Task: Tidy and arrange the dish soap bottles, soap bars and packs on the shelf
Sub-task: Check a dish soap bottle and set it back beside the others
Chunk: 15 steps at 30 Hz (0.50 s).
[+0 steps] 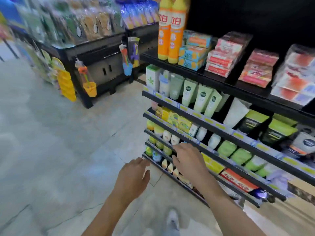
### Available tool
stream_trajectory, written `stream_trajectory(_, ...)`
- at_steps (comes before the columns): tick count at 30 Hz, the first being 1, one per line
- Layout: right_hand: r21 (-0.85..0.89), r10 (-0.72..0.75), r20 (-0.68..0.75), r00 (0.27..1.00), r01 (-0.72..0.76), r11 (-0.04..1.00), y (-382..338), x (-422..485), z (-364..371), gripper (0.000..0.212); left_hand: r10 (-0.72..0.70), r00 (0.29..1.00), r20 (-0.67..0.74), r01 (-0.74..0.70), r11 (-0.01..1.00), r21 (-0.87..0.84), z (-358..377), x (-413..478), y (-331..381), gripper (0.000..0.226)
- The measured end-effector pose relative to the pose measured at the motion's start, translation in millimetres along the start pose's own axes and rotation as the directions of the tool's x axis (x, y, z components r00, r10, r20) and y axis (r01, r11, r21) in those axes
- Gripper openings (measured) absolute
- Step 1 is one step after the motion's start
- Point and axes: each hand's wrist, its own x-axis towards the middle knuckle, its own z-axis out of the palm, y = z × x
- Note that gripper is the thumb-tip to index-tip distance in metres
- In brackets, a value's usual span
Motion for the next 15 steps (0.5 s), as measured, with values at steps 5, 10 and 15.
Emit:
stream_trajectory(5,0.043,-0.038,-0.093,0.995,0.043,0.998,11,91,-18,0.038,0.015,0.998,-0.059,-0.015,1.000,0.001,-19,74,-20,0.023)
stream_trajectory(10,0.068,-0.033,-0.227,0.973,0.050,0.996,30,171,-60,0.035,0.012,0.990,-0.143,-0.014,1.000,-0.017,-61,168,-23,0.023)
stream_trajectory(15,0.066,0.006,-0.501,0.866,0.031,0.997,43,229,-103,0.017,0.084,0.962,-0.258,-0.096,0.995,-0.035,-117,259,-19,0.024)
